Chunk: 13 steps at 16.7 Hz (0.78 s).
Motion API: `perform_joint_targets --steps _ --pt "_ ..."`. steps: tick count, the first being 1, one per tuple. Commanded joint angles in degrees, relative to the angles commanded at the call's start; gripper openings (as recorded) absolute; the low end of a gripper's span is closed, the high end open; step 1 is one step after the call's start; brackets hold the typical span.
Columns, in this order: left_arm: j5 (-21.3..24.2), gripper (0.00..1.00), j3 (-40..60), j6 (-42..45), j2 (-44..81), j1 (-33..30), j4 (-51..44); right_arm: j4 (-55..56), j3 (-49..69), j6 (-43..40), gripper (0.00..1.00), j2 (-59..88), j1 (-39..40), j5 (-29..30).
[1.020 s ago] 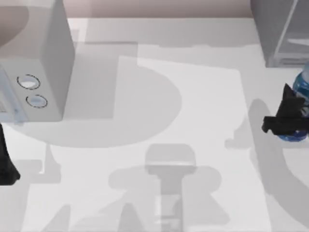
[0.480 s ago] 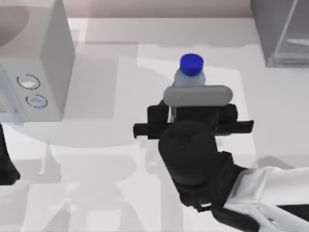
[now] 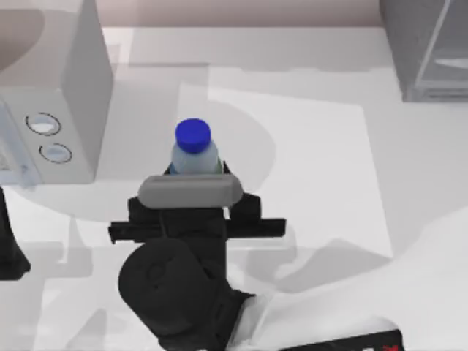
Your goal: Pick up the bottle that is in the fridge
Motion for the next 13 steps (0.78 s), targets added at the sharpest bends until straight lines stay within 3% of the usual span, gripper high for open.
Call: perform_joint_targets --steps 9,13 --pt "0.0 1.00 0.0 0.0 0.0 0.0 0.0 1.2 2.6 -0.9 0.00 2.7 0.6 1.2" --pt "0.0 1.00 0.0 0.0 0.0 0.0 0.0 5.1 4.8 -2.7 0.00 7.6 -2.5 -2.0"
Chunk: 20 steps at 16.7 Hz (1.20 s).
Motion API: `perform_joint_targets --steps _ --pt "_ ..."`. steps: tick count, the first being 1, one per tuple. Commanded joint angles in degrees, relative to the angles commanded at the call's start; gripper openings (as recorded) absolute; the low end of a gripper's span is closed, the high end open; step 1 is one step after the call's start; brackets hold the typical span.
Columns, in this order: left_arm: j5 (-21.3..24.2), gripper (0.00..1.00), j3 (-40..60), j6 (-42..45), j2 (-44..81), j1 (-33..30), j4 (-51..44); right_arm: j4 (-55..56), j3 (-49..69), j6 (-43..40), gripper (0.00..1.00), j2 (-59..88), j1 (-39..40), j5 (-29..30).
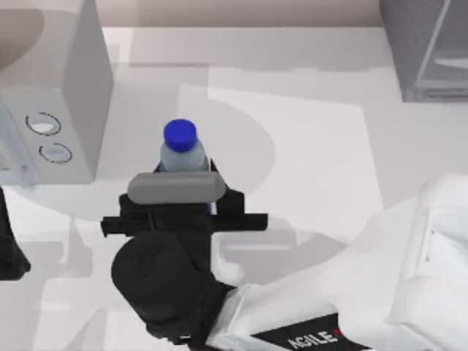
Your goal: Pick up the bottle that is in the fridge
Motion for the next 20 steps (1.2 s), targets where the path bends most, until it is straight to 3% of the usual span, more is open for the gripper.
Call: perform_joint_targets --steps 8,20 --pt "0.0 1.00 0.0 0.0 0.0 0.0 0.0 4.5 2.7 -2.2 0.00 4.7 -3.2 -3.0" --pt "0.0 1.00 0.0 0.0 0.0 0.0 0.0 4.5 2.7 -2.2 0.90 4.7 -3.2 -3.0"
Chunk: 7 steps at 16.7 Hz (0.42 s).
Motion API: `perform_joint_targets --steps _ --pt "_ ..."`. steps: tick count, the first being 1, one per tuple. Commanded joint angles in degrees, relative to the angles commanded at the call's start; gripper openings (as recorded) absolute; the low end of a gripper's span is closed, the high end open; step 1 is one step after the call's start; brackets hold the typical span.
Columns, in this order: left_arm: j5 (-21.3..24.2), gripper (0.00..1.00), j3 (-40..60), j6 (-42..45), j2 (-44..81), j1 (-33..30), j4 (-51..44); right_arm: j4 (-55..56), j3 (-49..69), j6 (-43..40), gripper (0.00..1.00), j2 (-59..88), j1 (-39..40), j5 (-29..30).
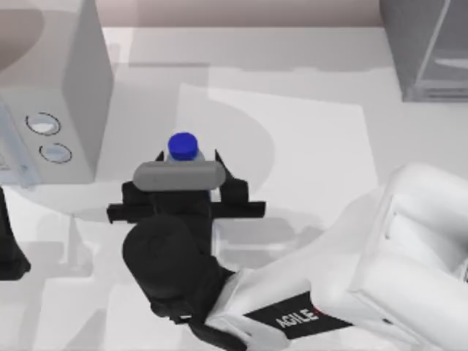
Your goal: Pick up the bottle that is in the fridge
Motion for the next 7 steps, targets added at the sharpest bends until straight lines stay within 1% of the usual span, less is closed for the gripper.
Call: perform_joint_targets --steps 1,2,7 --pt "0.0 1.00 0.0 0.0 0.0 0.0 0.0 0.0 0.0 0.0 0.98 0.0 0.0 0.0" --pt "0.0 1.00 0.0 0.0 0.0 0.0 0.0 0.0 0.0 0.0 1.00 0.0 0.0 0.0" --pt "0.0 1.00 0.0 0.0 0.0 0.0 0.0 0.0 0.0 0.0 1.00 0.0 0.0 0.0"
